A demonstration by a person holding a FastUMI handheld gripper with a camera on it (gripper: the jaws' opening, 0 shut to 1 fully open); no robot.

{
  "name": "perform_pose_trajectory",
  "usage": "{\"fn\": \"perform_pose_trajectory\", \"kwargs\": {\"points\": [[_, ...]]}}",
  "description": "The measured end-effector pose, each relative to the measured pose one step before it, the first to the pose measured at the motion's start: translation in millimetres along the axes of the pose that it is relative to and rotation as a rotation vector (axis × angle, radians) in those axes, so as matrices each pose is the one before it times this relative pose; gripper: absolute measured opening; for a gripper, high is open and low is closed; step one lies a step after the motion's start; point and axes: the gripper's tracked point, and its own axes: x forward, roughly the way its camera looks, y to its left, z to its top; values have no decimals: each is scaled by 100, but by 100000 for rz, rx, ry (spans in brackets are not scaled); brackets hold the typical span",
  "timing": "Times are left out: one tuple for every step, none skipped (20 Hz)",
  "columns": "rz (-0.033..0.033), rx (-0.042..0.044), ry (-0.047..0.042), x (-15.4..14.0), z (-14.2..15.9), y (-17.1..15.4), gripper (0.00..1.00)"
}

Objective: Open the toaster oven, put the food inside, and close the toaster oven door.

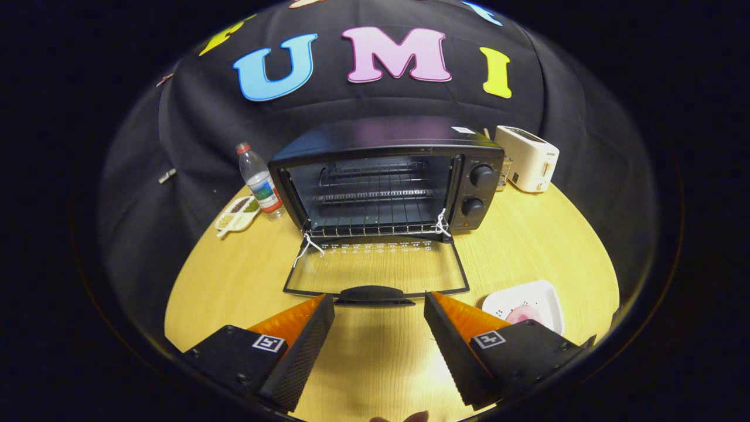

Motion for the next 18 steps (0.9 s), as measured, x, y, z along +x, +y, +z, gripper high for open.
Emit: {"fn": "perform_pose_trajectory", "kwargs": {"points": [[-201, -1081, 2799, -701, 31, -1224, 100], [962, -1364, 4049, -868, -306, -1206, 100], [1173, -346, 4186, -811, -250, -1244, 100], [923, 730, 3926, -666, -238, -1505, 100], [286, 1480, 3904, -655, -230, -1602, 100], [245, 1781, 3798, -486, -150, -1691, 100], [-156, 1414, 4104, -295, -203, -1800, 99], [-474, 564, 4106, -212, -196, -1907, 99], [-1164, -258, 3812, 52, -155, -2198, 99], [-1398, -393, 2807, 89, -60, -2056, 99], [-1135, -306, 2983, 196, -136, -1858, 99], [-994, 347, 2634, 384, -64, -1698, 99], [-252, 783, 2783, 487, -77, -1417, 99], [26, 1345, 2791, 683, -108, -1159, 99], [339, 945, 2802, 638, -187, -947, 99], [113, 440, 2688, 682, -134, -802, 99], [274, -101, 2445, 880, -231, -779, 99], [18, -525, 2419, 910, -290, -530, 99]]}}
